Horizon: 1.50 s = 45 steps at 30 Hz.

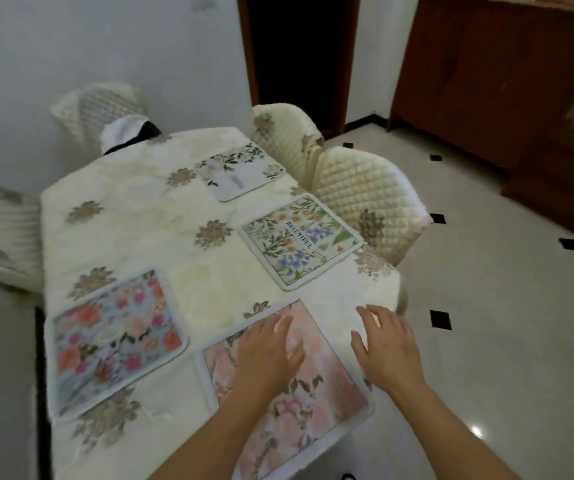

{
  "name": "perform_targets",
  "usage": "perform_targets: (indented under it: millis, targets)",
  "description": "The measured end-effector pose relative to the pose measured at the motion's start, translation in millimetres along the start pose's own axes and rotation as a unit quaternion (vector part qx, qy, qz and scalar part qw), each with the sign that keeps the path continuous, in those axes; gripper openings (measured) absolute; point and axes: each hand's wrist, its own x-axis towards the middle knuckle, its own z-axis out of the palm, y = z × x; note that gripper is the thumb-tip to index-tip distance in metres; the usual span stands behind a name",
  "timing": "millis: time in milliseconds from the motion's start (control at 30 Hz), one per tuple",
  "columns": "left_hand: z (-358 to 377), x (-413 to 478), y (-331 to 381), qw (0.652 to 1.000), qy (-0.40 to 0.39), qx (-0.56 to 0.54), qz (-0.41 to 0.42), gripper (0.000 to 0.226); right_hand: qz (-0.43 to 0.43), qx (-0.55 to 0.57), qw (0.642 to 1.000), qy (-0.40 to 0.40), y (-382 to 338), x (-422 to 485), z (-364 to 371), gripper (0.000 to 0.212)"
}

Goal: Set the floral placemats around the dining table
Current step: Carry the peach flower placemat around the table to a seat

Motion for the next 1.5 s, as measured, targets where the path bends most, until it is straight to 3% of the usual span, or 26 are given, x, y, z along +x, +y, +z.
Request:
perform_targets:
  millis: [267,533,700,900,1000,1200,1300,1500]
  targets:
    - [19.5,-71.3,-50.1,0.955,-0.005,-0.068,-0.288,0.059,-0.079,0.028,0.988,-0.127,-4.0,26.7,39.5,0.045]
    - [37.9,-97.0,-59.2,0.909,0.017,-0.165,-0.382,0.051,-0.055,0.02,0.97,-0.237,-2.9,26.6,73.9,0.043]
    - [49.5,-92.8,-62.5,0.873,0.033,-0.21,-0.439,0.048,-0.033,0.061,0.963,-0.259,-6.0,20.6,85.7,0.01]
    - [54.6,-91.3,-67.5,0.852,0.05,-0.243,-0.462,0.042,-0.005,0.092,0.966,-0.243,-9.7,20.5,90.9,0.009]
    - [52.3,-92.0,-70.5,0.834,0.071,-0.281,-0.47,0.038,0.043,0.125,0.961,-0.244,-13.5,21.6,89.3,0.024]
    - [54.8,-96.1,-76.5,0.811,0.075,-0.335,-0.475,0.016,0.111,0.237,0.92,-0.292,-22.4,23.9,88.0,0.02]
    - [55.2,-99.3,-71.2,0.814,0.058,-0.365,-0.449,0.02,0.126,0.27,0.91,-0.286,-26.3,21.5,86.4,0.016]
    - [30.5,-94.2,-71.9,0.823,0.104,-0.387,-0.402,0.024,0.141,0.326,0.899,-0.257,-36.7,30.6,69.7,0.02]
